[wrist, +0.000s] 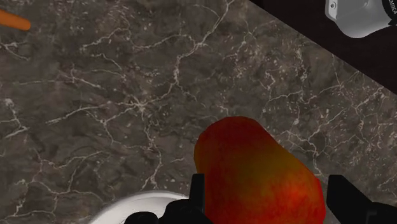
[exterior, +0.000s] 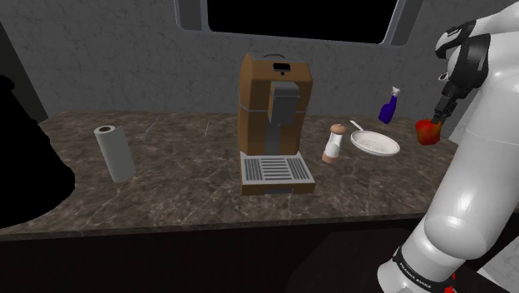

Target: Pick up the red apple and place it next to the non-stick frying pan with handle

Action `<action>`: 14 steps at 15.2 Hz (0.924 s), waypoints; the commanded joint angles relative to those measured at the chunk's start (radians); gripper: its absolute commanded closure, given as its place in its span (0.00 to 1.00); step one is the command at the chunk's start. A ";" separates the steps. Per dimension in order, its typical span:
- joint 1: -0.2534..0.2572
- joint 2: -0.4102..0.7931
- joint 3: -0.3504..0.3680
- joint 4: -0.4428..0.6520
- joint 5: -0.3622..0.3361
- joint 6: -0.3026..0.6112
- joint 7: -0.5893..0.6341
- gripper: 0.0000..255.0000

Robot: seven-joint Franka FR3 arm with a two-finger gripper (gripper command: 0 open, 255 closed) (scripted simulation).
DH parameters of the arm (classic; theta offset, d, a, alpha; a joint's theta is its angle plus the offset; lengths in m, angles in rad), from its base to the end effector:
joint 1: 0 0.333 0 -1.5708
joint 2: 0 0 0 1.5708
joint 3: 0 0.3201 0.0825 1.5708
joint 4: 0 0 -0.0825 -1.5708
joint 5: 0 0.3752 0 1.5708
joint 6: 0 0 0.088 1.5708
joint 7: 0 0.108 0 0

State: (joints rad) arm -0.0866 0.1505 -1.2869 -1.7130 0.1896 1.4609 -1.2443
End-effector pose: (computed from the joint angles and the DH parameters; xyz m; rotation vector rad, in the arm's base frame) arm 0.1560 -0.5124 0.5294 -2.8387 0.2198 0.0443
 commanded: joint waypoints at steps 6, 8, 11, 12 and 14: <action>0.000 0.014 0.007 -0.091 0.014 0.094 -0.014 1.00; -0.003 0.022 0.010 -0.114 0.021 0.119 -0.021 1.00; -0.011 0.037 0.017 -0.146 0.035 0.155 -0.034 1.00; -0.014 0.043 0.020 -0.157 0.040 0.167 -0.038 1.00; -0.021 0.055 0.026 -0.176 0.052 0.190 -0.048 1.00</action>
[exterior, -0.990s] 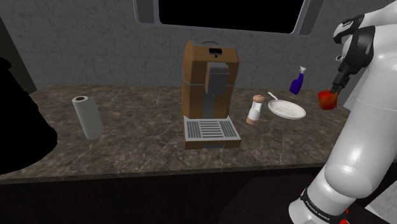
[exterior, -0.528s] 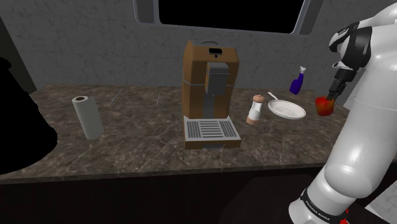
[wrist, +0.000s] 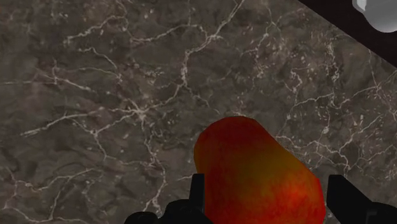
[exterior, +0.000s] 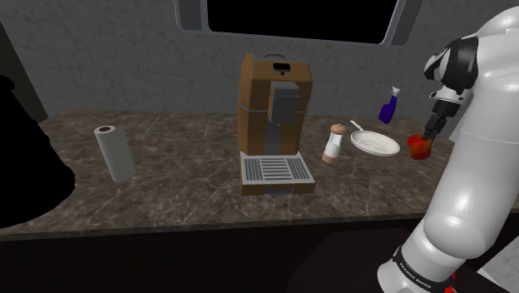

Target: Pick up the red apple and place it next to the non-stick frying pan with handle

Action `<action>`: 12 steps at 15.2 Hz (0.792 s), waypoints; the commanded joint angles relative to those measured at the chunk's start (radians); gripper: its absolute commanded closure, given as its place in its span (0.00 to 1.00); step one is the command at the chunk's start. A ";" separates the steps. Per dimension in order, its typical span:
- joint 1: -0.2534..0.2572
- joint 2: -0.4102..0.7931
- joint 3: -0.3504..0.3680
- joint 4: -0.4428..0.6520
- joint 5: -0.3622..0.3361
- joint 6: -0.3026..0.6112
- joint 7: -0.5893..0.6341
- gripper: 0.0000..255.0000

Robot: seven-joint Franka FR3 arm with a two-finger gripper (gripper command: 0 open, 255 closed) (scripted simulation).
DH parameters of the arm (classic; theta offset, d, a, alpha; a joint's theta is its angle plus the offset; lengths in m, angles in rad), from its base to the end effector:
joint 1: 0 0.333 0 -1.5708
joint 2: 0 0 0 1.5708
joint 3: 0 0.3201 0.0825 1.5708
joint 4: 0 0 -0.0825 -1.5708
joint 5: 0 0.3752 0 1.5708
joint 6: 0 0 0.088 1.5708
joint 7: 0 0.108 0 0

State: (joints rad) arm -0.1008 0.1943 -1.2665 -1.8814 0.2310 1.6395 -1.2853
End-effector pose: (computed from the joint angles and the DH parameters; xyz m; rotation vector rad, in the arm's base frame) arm 0.1565 -0.5126 0.4559 -2.8384 0.2202 0.0437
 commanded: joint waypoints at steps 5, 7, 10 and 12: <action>-0.030 0.048 0.027 -0.053 0.044 0.068 -0.035 1.00; -0.041 0.064 0.037 -0.069 0.059 0.089 -0.047 1.00; -0.058 0.089 0.054 -0.091 0.082 0.121 -0.066 1.00; -0.071 0.107 0.066 -0.105 0.099 0.141 -0.079 1.00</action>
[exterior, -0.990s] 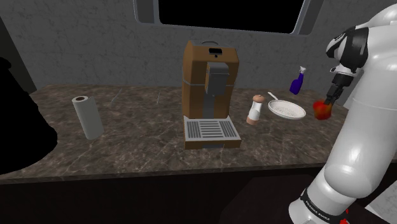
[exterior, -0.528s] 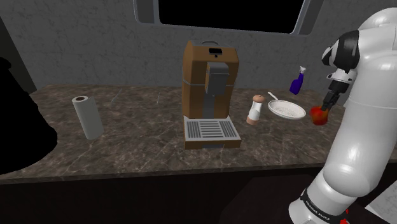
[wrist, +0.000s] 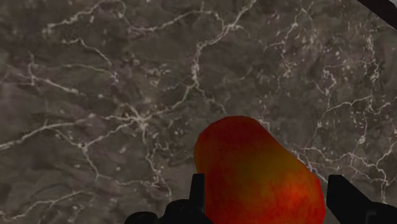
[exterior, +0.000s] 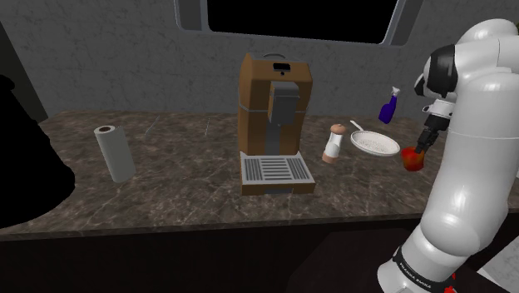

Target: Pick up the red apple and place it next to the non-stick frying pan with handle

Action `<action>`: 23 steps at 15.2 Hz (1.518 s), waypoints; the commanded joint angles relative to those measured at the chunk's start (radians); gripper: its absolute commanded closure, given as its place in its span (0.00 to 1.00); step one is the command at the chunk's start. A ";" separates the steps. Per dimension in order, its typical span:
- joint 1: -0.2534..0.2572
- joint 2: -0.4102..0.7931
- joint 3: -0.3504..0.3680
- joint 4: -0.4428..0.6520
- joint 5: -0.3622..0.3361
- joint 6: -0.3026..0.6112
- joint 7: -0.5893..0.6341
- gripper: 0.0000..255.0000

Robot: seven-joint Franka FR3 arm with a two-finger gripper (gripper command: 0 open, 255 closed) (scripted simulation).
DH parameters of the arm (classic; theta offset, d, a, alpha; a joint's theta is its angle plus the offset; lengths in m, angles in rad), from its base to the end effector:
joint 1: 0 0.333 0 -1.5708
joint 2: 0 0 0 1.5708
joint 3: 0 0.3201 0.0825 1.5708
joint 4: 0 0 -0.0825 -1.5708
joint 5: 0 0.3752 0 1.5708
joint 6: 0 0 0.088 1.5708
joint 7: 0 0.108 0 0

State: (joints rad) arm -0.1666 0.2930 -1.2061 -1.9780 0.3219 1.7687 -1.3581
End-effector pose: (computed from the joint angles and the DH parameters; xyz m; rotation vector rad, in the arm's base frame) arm 0.1582 -0.5139 0.3934 -2.8385 0.2201 0.0439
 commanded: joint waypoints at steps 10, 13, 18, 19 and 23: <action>-0.021 0.031 0.022 -0.024 0.030 0.037 -0.022 1.00; -0.021 0.031 0.023 -0.023 0.031 0.035 -0.022 0.00; -0.028 0.023 0.013 0.038 0.014 -0.027 -0.012 0.00; -0.035 0.023 0.011 0.071 0.010 -0.059 -0.009 0.00; -0.042 0.024 0.010 0.099 0.007 -0.085 -0.008 0.00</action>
State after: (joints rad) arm -0.2089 0.3167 -1.1962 -1.8812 0.3294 1.6860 -1.3666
